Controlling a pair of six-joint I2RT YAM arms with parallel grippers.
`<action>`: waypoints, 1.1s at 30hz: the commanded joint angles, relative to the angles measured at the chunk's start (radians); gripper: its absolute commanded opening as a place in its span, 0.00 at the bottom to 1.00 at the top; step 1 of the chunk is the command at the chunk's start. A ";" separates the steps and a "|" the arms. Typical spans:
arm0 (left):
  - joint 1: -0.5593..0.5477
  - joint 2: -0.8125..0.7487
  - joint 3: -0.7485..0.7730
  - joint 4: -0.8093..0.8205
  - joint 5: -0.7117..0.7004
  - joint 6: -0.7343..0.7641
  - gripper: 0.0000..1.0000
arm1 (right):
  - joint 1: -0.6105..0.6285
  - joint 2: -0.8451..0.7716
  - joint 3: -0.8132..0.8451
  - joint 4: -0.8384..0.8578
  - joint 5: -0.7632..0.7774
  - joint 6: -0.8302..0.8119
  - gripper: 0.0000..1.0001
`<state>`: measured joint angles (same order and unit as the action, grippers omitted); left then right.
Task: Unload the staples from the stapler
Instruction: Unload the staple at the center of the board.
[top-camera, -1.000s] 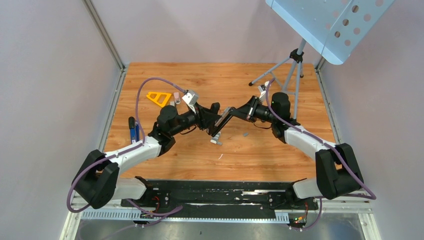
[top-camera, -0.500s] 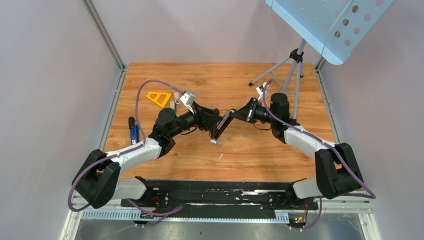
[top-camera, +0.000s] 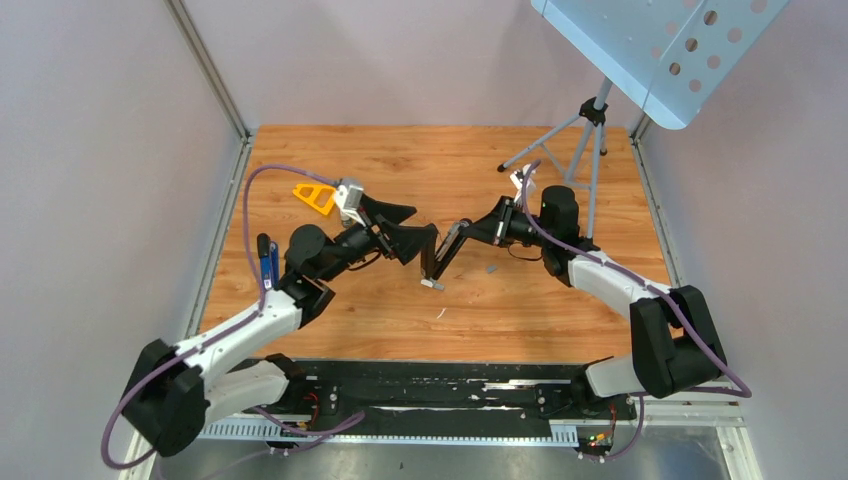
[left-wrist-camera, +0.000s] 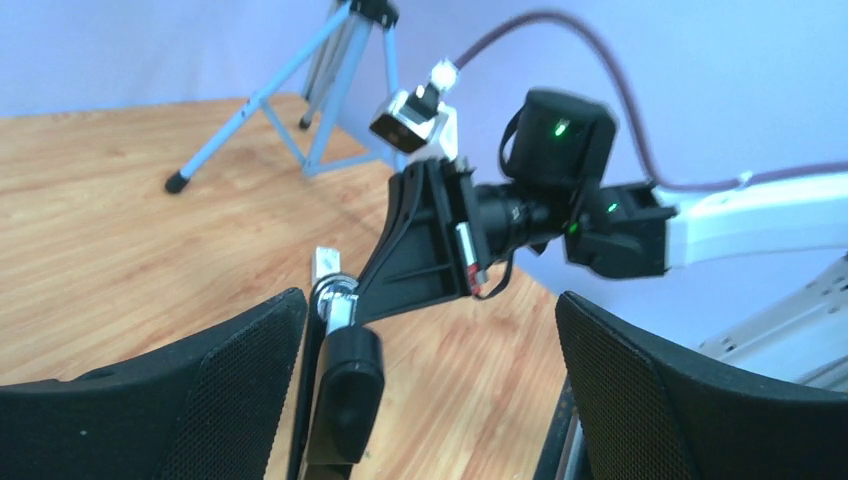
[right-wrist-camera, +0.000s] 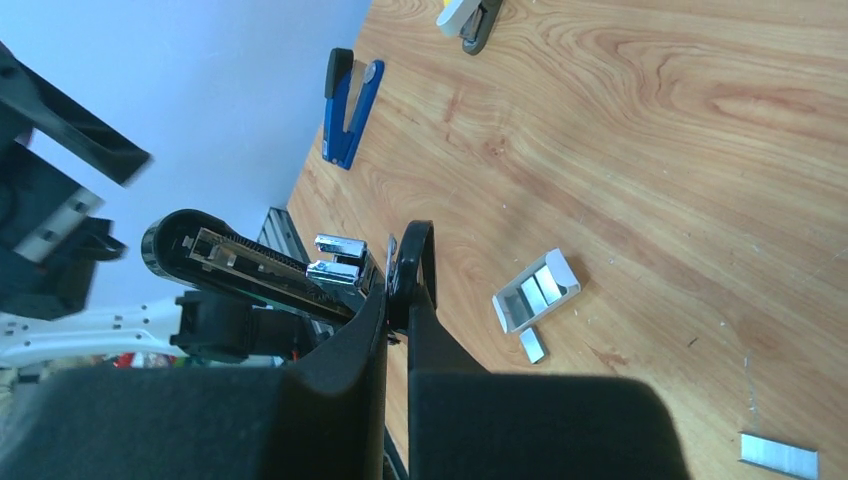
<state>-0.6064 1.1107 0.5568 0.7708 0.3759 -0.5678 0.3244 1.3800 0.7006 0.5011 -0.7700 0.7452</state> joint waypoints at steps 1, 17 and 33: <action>-0.008 -0.177 0.004 -0.173 -0.152 -0.018 1.00 | -0.016 -0.012 0.062 0.054 -0.084 -0.087 0.00; 0.089 -0.346 -0.179 -0.186 -0.328 -0.794 0.98 | -0.040 0.002 0.295 0.025 -0.142 -0.634 0.00; 0.059 -0.087 -0.130 0.087 -0.362 -1.228 1.00 | -0.017 -0.006 0.335 0.411 -0.063 -0.898 0.00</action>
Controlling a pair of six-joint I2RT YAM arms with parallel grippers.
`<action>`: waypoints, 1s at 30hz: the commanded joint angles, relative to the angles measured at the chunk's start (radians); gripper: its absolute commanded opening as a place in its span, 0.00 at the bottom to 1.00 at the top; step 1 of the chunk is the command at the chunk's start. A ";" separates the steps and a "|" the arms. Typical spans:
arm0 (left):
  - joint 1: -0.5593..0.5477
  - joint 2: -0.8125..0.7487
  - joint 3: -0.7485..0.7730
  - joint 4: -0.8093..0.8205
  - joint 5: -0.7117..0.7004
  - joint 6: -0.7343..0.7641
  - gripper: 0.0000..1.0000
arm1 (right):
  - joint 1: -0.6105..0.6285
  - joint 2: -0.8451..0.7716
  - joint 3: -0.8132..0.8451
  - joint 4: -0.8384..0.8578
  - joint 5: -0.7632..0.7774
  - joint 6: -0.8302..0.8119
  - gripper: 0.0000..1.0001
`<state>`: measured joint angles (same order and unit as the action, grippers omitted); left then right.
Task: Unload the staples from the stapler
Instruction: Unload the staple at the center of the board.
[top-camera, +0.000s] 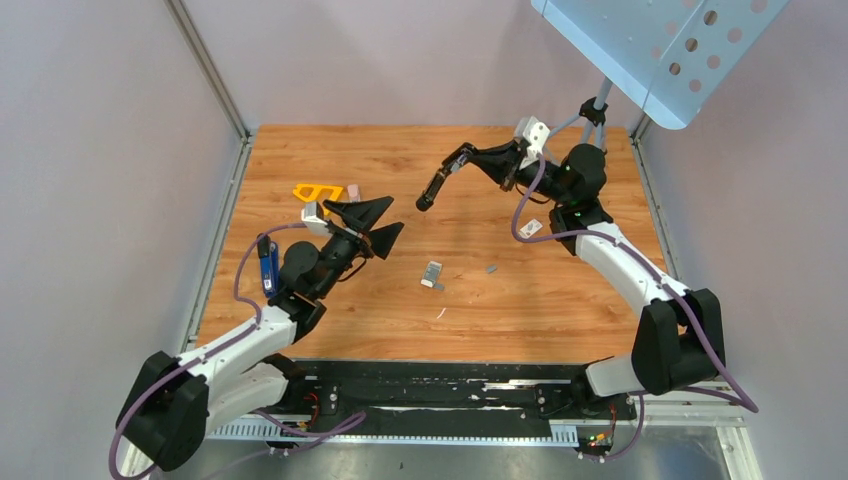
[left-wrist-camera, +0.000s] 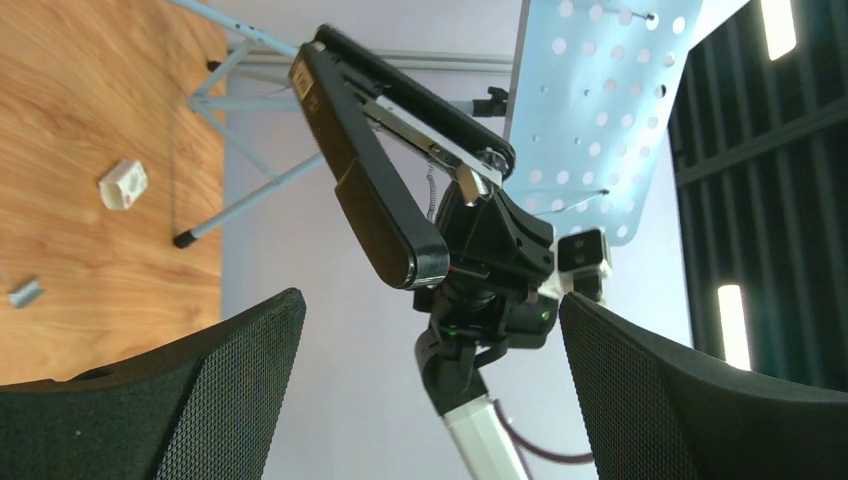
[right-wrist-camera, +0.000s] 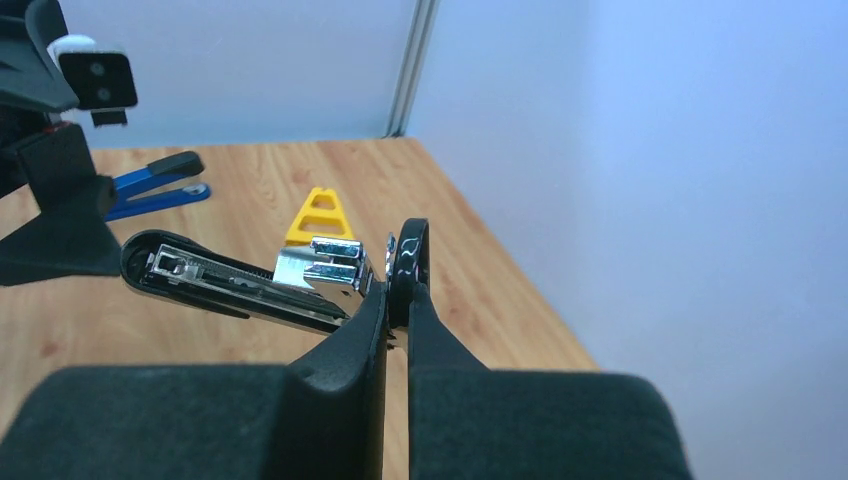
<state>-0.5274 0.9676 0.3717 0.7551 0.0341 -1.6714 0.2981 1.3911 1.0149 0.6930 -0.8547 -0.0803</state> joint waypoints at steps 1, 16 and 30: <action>-0.025 0.076 0.071 0.096 -0.015 -0.146 1.00 | 0.016 -0.021 0.012 0.238 0.026 -0.084 0.00; -0.048 0.234 0.043 0.245 -0.081 -0.225 0.97 | 0.060 -0.063 -0.071 0.277 0.079 -0.155 0.00; 0.013 -0.056 -0.050 -0.007 -0.150 0.178 0.98 | 0.043 -0.093 -0.063 0.016 0.162 0.102 0.00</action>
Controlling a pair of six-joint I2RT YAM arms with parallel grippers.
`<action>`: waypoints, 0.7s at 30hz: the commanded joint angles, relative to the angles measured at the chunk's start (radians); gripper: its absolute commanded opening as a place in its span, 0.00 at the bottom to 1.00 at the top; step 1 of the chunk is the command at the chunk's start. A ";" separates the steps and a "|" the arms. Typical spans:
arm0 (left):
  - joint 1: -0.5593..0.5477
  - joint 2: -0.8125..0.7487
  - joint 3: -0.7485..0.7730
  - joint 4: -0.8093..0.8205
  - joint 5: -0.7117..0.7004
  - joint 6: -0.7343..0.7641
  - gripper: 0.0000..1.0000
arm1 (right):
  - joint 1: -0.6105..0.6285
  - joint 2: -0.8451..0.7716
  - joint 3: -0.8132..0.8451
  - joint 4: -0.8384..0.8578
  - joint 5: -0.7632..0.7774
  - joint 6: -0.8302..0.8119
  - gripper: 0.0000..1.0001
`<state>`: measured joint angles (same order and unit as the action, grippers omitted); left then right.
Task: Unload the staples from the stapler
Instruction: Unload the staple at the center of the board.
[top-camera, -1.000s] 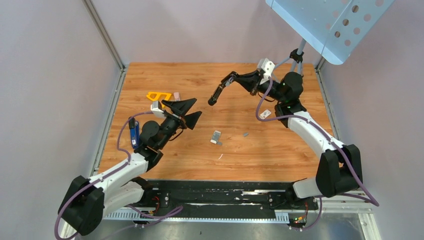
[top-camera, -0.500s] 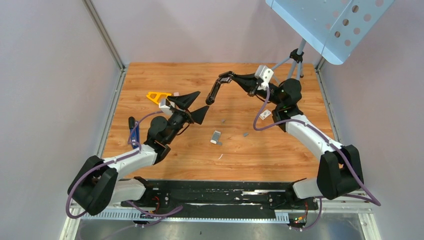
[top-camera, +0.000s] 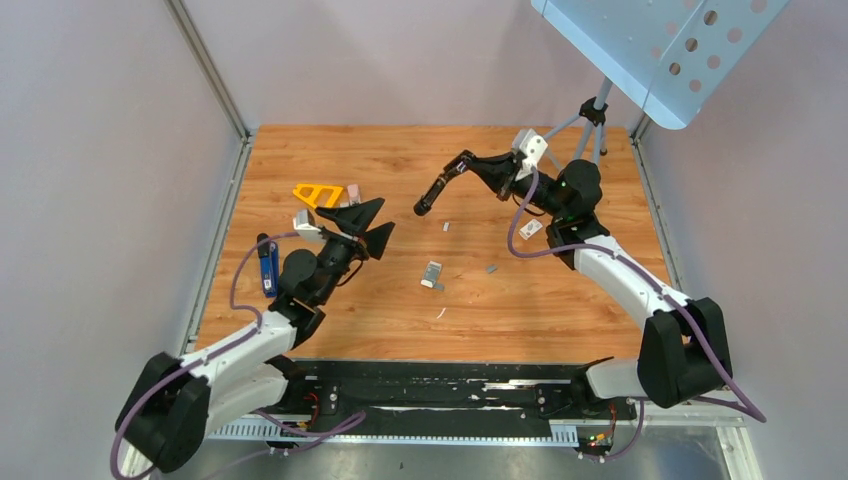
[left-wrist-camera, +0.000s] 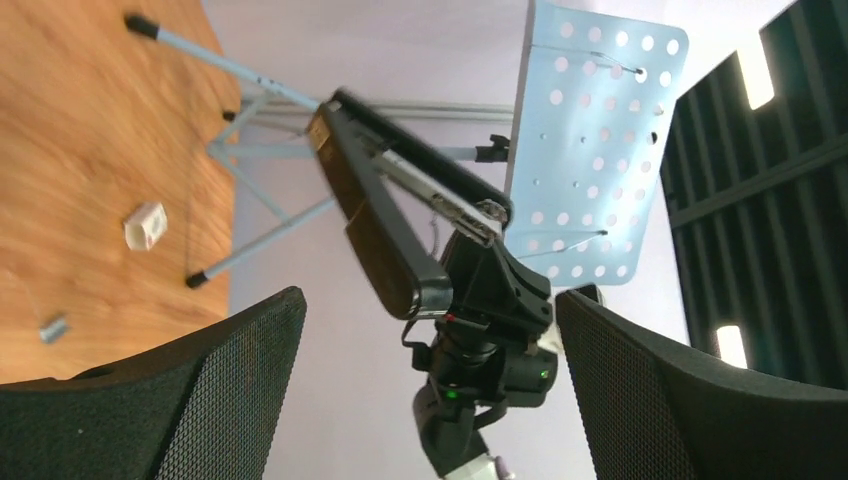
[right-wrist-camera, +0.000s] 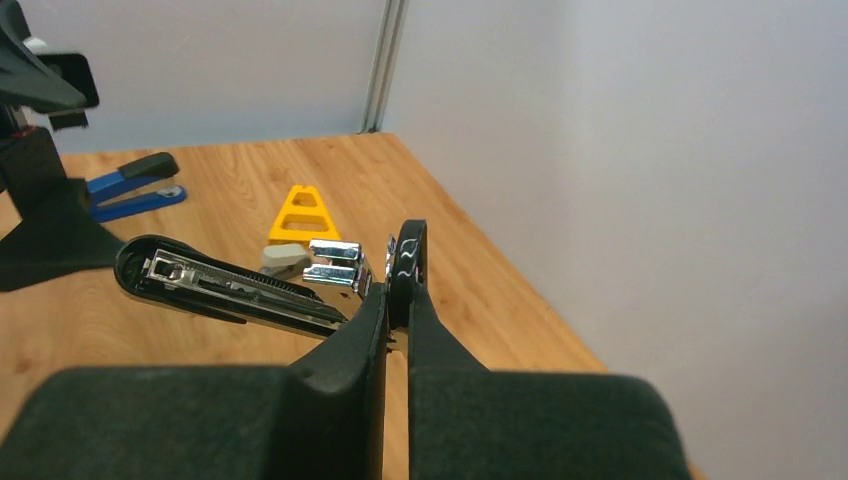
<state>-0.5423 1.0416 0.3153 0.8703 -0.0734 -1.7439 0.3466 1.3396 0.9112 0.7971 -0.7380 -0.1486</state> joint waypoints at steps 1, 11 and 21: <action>0.031 -0.183 0.025 -0.221 -0.052 0.361 0.98 | -0.008 -0.039 0.051 -0.137 0.047 0.218 0.00; 0.031 -0.464 0.128 -0.672 0.158 1.349 1.00 | -0.023 0.004 0.057 -0.374 -0.009 0.682 0.00; -0.066 -0.318 0.137 -0.594 0.363 1.644 0.97 | -0.043 0.045 -0.025 -0.328 -0.072 0.966 0.00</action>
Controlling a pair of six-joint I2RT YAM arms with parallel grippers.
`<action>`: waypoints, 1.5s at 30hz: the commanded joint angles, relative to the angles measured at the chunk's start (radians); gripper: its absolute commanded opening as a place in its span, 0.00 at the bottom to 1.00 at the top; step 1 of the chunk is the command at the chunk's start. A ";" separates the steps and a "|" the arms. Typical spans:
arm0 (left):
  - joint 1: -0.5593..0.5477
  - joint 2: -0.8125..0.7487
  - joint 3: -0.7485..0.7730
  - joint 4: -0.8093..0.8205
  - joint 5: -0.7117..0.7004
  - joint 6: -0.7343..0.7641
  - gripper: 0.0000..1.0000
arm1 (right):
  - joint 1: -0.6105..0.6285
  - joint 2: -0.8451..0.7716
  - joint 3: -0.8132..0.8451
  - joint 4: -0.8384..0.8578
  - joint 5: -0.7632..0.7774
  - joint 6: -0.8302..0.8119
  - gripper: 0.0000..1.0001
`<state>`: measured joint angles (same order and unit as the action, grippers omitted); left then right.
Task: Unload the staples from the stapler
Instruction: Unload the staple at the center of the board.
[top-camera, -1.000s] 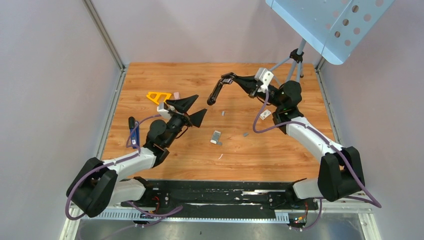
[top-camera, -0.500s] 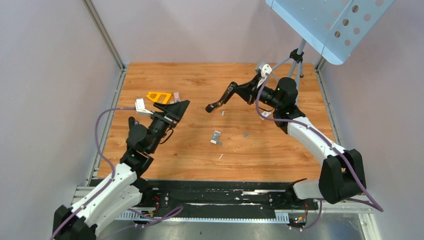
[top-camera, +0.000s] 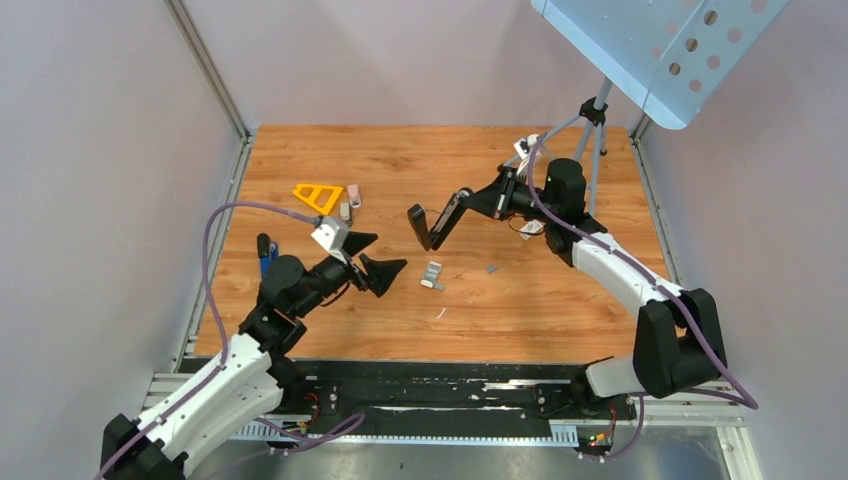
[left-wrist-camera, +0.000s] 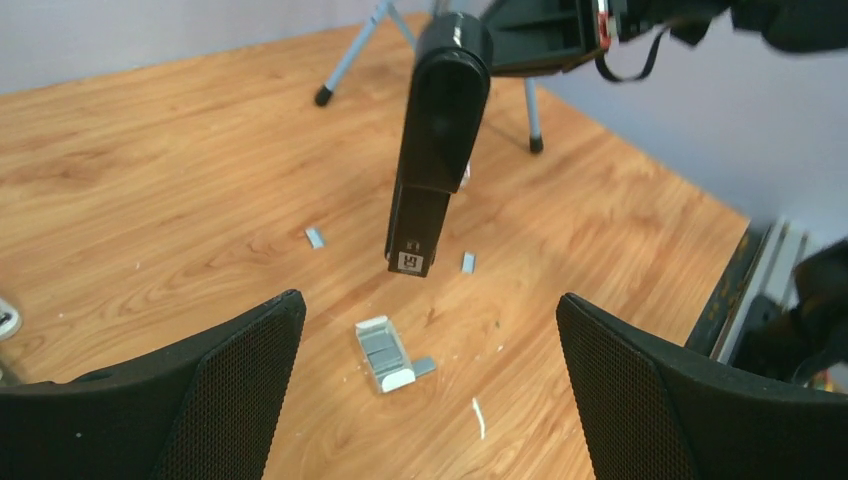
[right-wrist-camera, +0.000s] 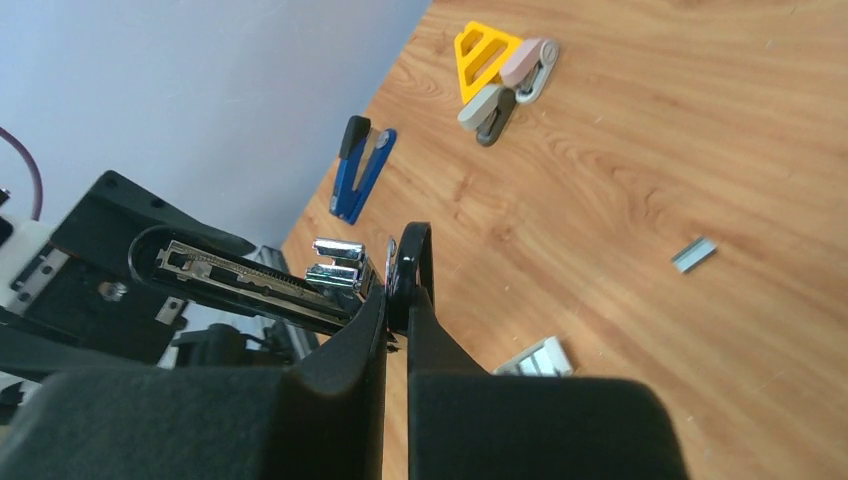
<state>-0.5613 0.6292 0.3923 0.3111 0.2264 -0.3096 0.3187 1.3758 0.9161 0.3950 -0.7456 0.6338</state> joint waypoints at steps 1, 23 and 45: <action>-0.054 0.129 0.073 -0.035 0.059 0.219 0.97 | -0.015 0.011 -0.041 0.085 -0.069 0.201 0.00; -0.121 0.506 0.200 0.232 0.022 0.058 0.51 | -0.014 0.015 -0.120 0.124 -0.054 0.227 0.00; -0.115 0.410 0.144 0.166 -0.130 -0.019 0.00 | -0.013 0.000 -0.170 0.133 -0.045 0.193 0.68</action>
<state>-0.6773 1.1004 0.5503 0.4568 0.1543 -0.3050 0.3180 1.3911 0.7666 0.4892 -0.7807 0.8291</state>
